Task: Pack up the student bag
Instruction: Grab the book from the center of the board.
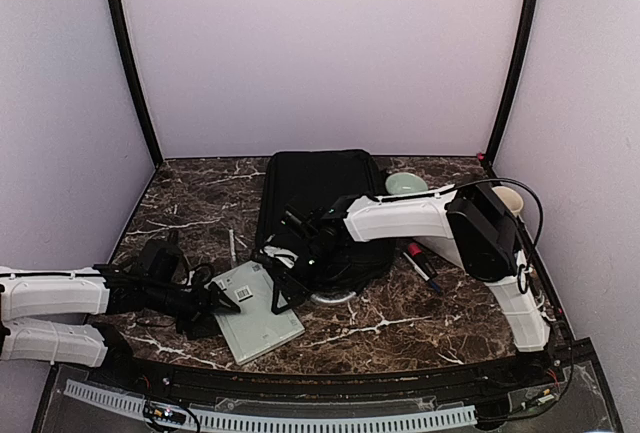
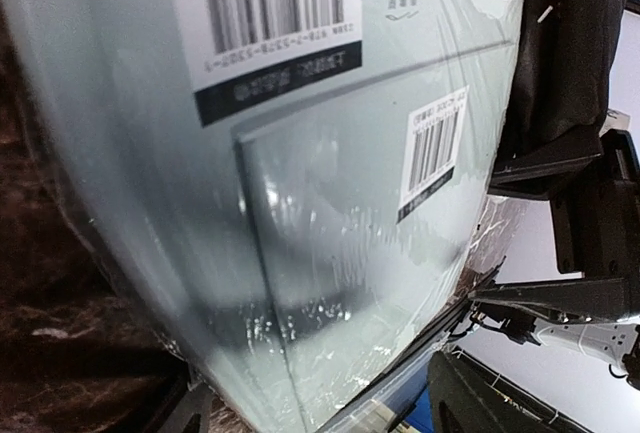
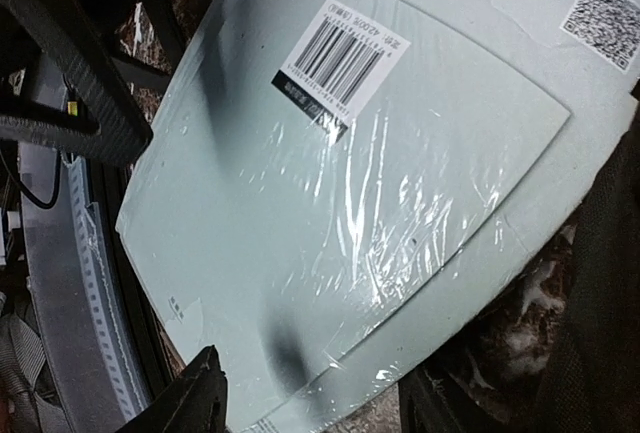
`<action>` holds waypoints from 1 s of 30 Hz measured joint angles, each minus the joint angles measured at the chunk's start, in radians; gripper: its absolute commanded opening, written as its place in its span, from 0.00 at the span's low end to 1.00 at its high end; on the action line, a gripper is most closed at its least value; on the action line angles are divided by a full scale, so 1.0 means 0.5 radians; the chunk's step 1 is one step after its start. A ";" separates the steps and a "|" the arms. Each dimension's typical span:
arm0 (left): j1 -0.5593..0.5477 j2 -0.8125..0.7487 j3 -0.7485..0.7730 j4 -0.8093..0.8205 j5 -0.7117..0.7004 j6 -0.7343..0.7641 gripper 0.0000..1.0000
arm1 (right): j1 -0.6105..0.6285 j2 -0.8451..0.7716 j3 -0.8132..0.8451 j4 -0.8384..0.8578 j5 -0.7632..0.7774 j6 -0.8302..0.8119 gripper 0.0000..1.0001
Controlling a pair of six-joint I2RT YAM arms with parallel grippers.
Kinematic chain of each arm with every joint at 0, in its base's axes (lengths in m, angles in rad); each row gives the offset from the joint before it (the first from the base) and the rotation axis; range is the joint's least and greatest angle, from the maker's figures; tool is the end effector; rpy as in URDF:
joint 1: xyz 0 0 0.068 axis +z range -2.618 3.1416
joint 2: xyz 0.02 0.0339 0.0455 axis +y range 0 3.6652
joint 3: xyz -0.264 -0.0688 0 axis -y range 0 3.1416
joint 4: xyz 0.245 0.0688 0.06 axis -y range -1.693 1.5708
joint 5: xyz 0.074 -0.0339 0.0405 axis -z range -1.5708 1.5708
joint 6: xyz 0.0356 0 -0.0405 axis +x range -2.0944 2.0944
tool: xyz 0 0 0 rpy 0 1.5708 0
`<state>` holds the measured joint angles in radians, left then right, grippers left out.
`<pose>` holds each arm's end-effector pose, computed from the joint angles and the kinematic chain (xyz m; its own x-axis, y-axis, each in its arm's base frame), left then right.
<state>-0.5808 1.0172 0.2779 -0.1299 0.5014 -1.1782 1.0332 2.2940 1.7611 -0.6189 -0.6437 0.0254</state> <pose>0.1332 -0.1079 0.1370 -0.9285 -0.3597 0.0923 -0.3067 0.6026 -0.7368 0.2264 0.4214 0.1450 -0.4882 -0.7793 -0.3928 -0.7999 0.2197 0.5584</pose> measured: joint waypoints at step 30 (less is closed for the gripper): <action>-0.336 0.787 0.253 0.746 0.021 -0.092 0.76 | -0.164 -0.363 -0.118 -0.021 0.308 0.003 0.65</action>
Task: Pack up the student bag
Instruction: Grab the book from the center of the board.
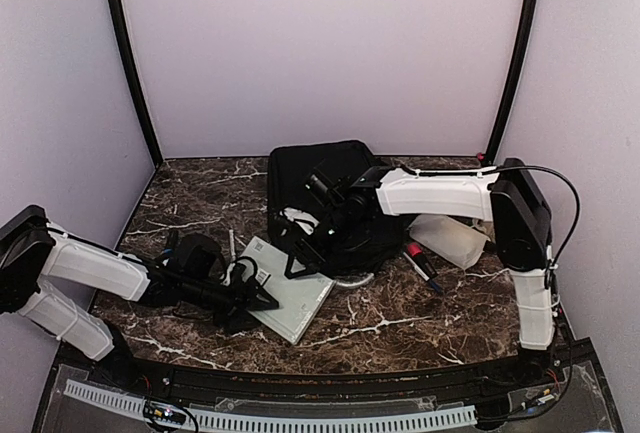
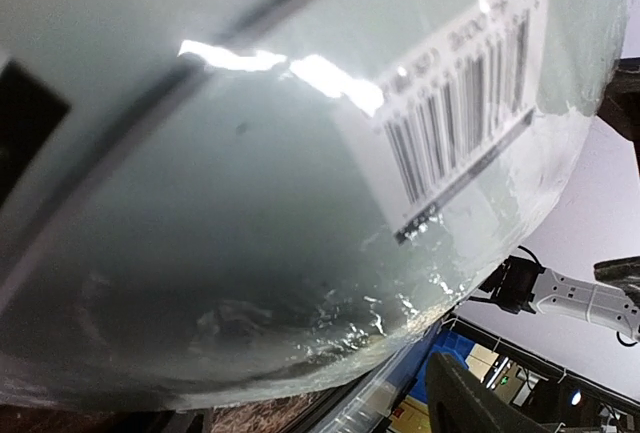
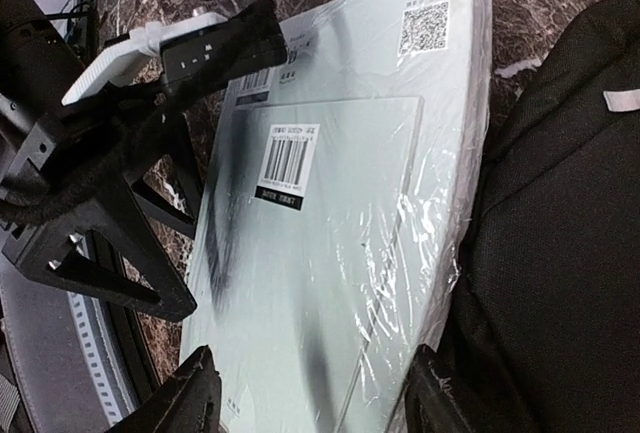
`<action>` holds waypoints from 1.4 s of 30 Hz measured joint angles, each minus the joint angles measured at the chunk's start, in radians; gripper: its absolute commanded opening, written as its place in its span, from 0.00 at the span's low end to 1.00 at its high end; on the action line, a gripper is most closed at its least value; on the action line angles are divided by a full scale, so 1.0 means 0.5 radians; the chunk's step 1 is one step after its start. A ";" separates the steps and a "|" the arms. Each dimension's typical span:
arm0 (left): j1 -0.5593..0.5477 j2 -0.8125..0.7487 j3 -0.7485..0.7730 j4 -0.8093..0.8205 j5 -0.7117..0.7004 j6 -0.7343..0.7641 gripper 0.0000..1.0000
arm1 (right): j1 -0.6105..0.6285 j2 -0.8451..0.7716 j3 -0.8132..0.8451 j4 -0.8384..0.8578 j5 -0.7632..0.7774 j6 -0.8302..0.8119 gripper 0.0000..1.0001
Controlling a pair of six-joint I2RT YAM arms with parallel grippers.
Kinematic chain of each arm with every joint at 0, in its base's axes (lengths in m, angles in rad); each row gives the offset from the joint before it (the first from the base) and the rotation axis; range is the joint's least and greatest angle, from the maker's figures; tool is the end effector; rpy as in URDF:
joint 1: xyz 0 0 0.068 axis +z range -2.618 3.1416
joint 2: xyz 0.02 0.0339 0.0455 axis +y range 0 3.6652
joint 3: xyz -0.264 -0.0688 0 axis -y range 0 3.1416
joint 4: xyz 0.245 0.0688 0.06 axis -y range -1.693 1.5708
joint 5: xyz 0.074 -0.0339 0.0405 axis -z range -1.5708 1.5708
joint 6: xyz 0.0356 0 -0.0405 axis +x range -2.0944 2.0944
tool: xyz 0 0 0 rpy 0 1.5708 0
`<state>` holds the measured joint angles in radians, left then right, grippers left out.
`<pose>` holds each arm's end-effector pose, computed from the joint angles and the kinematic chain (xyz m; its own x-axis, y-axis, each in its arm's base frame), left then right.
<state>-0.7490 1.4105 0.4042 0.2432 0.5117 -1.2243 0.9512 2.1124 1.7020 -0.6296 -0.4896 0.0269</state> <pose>0.1606 -0.1731 0.1266 -0.9741 -0.2141 0.0729 -0.1865 0.5777 -0.7947 0.2524 0.3826 0.2061 -0.5237 -0.6933 -0.4951 -0.8429 0.3374 0.4190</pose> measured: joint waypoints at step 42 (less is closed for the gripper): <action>-0.001 0.240 -0.068 0.616 -0.053 -0.014 0.76 | -0.240 -0.333 -0.554 -0.144 0.086 -0.128 0.65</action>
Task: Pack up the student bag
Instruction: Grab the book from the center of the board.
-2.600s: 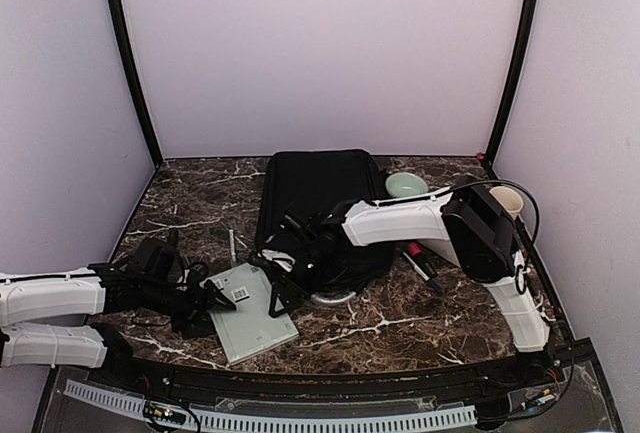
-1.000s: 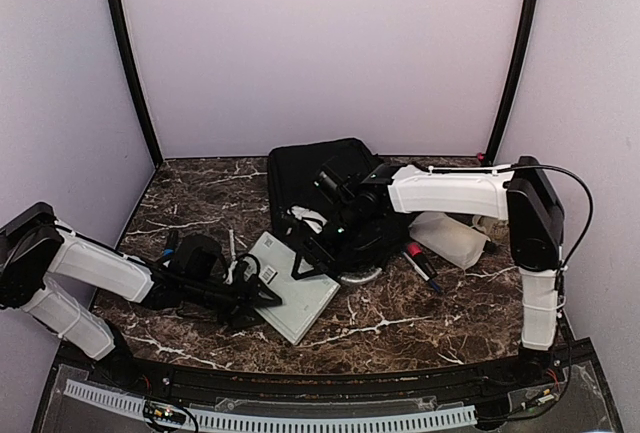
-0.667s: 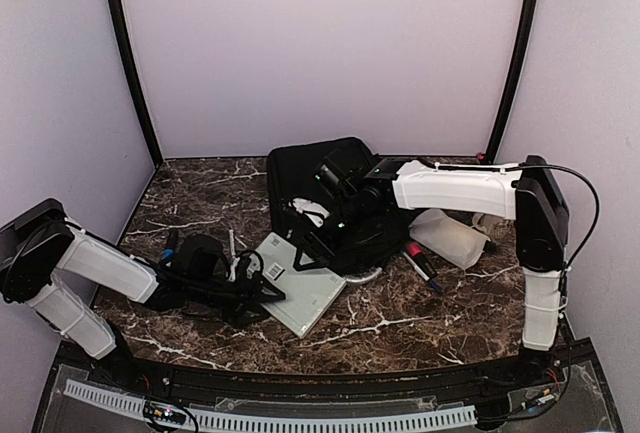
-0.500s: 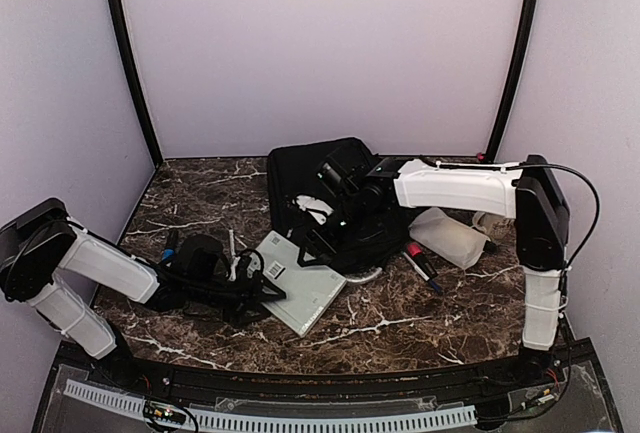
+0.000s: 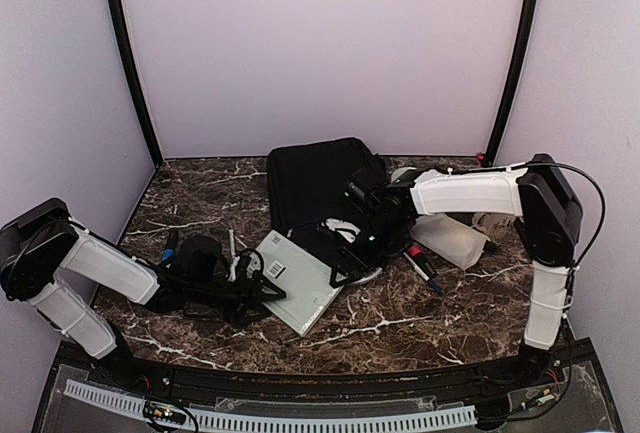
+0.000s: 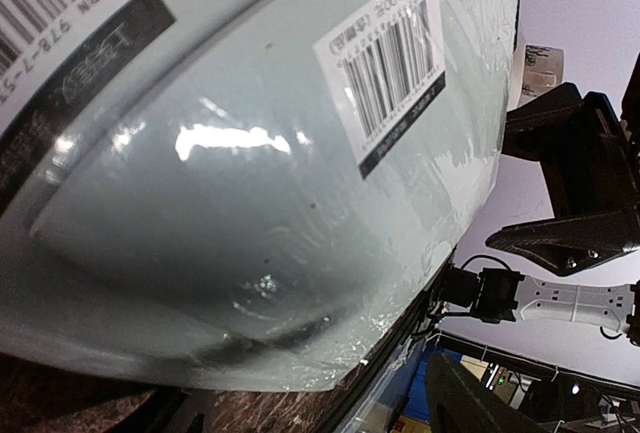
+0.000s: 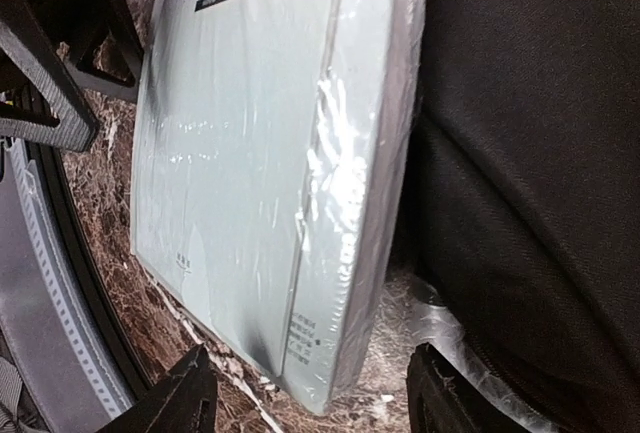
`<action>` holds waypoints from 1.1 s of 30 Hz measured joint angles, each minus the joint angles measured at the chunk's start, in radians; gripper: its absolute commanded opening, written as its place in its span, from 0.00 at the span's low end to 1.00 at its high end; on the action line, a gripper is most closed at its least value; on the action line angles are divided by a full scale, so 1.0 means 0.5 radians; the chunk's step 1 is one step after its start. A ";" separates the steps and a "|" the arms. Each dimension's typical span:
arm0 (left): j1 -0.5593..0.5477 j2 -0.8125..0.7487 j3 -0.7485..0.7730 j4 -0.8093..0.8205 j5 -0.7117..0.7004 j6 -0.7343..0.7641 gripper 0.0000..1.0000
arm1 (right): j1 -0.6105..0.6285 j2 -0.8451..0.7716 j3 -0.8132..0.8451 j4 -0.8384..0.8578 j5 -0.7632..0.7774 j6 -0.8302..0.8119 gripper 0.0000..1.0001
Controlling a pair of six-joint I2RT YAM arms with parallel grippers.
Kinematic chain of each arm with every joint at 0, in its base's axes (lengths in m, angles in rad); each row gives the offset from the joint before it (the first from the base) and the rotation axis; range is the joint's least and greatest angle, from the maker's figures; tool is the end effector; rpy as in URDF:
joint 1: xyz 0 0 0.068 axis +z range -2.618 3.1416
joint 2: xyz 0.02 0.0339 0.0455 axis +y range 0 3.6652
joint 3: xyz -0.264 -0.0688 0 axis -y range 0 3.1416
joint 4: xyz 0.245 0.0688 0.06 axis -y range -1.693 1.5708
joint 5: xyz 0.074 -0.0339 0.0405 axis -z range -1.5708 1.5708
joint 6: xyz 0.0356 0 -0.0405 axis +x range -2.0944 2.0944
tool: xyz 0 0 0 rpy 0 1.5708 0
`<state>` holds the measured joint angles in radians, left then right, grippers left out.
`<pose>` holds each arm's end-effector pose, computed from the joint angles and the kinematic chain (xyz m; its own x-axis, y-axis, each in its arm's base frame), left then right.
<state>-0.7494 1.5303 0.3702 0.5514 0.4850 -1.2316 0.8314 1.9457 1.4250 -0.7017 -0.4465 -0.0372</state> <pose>0.1708 -0.1816 0.1163 -0.9716 -0.2355 -0.0216 -0.1011 0.4961 -0.8623 0.2550 0.3024 0.1896 -0.6044 -0.7126 -0.3562 -0.7888 0.4727 0.3929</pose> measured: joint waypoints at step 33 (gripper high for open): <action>-0.013 0.004 -0.069 0.135 -0.048 -0.006 0.74 | 0.027 0.611 0.710 -0.080 -0.775 0.227 0.49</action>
<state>-0.7559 1.5322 0.3359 0.6189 0.4610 -1.2346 0.8448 2.2513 1.7798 -0.7418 -0.8341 0.0761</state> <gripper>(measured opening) 0.744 0.473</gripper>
